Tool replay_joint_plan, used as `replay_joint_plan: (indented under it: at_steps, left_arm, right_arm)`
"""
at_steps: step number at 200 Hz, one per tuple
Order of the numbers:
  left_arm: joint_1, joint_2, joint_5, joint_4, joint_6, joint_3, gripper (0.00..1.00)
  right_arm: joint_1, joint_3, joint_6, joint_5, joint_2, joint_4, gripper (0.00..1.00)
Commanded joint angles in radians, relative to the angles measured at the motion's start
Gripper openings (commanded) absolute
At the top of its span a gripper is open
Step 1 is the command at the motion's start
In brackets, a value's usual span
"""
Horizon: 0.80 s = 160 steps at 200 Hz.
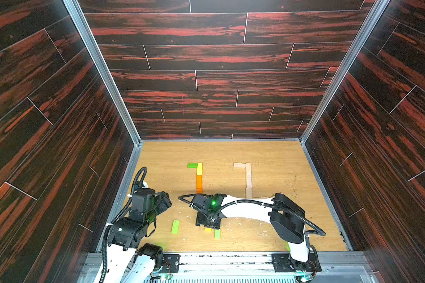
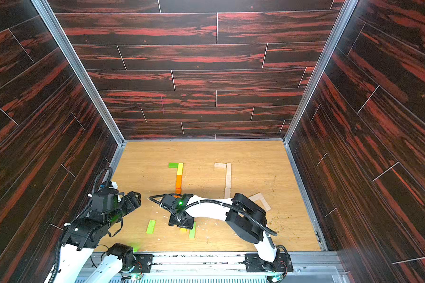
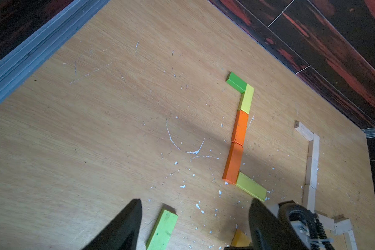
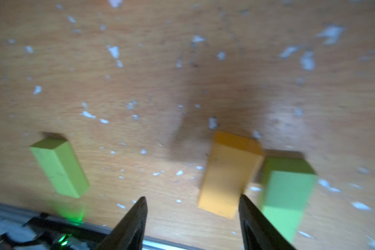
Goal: Assemble a giraffe with building blocks
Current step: Pick up the building block from the center of the board.
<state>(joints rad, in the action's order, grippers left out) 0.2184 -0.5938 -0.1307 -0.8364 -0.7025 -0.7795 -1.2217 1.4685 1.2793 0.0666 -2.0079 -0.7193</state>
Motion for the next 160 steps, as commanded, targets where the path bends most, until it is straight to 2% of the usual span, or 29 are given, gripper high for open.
replay_joint_plan:
  at_steps: [1, 119, 144, 160]
  left_arm:
    - [-0.004, 0.002, 0.007, 0.014, 0.018, 0.016, 0.80]
    - [-0.004, -0.001, 0.036, 0.034, 0.034, 0.018, 0.80]
    - [-0.004, 0.002, 0.061, 0.037, 0.038, 0.019, 0.80]
    - [-0.004, 0.009, 0.087, 0.039, 0.041, 0.017, 0.79]
  right_arm:
    - [-0.018, 0.037, 0.029, 0.056, -0.011, -0.084, 0.69]
    - [0.022, 0.082, 0.026, -0.043, -0.131, -0.091, 0.68]
    - [0.030, 0.082, 0.028, -0.050, -0.138, -0.086, 0.63]
    - [0.031, 0.084, 0.024, -0.048, -0.135, -0.085, 0.54]
